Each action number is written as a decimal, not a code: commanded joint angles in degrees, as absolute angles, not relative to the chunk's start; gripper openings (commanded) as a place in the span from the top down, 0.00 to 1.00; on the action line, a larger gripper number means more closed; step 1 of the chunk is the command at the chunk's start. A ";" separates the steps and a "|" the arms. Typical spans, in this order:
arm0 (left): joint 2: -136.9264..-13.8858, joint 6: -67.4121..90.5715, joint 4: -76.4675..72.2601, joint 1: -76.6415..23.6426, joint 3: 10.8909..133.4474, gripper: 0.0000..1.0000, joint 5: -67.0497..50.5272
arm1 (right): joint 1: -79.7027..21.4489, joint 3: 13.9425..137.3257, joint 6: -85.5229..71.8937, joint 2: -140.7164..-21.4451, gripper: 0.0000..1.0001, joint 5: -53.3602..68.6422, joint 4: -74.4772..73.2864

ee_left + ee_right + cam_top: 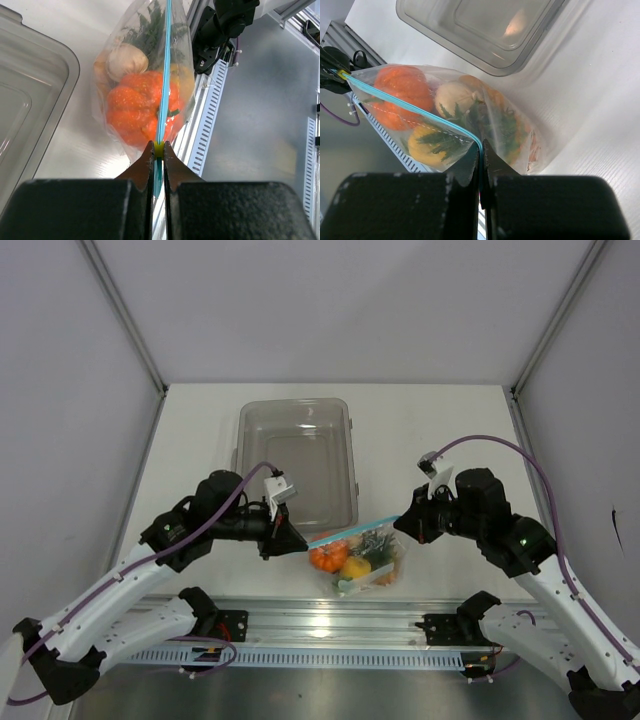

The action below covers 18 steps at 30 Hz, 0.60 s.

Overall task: Place the food in the zip-top bag and seal the zipper
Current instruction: Zip the zipper food storage bag at the center of the board.

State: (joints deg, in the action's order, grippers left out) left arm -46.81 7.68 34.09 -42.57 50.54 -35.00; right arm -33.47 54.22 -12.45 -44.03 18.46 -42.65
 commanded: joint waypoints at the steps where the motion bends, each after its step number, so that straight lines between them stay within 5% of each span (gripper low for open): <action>1: -45.62 8.70 36.91 -41.66 50.19 0.95 -34.28 | -32.43 54.67 -12.57 -43.77 1.00 15.12 -42.36; 18: -44.83 9.05 37.35 -40.96 49.57 0.94 -33.66 | -31.20 54.58 -13.10 -43.77 1.00 14.85 -43.15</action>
State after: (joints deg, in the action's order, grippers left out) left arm -45.84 8.10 35.07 -41.76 49.91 -34.44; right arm -32.27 54.22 -12.71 -44.03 17.85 -43.05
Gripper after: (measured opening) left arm 0.058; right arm 0.007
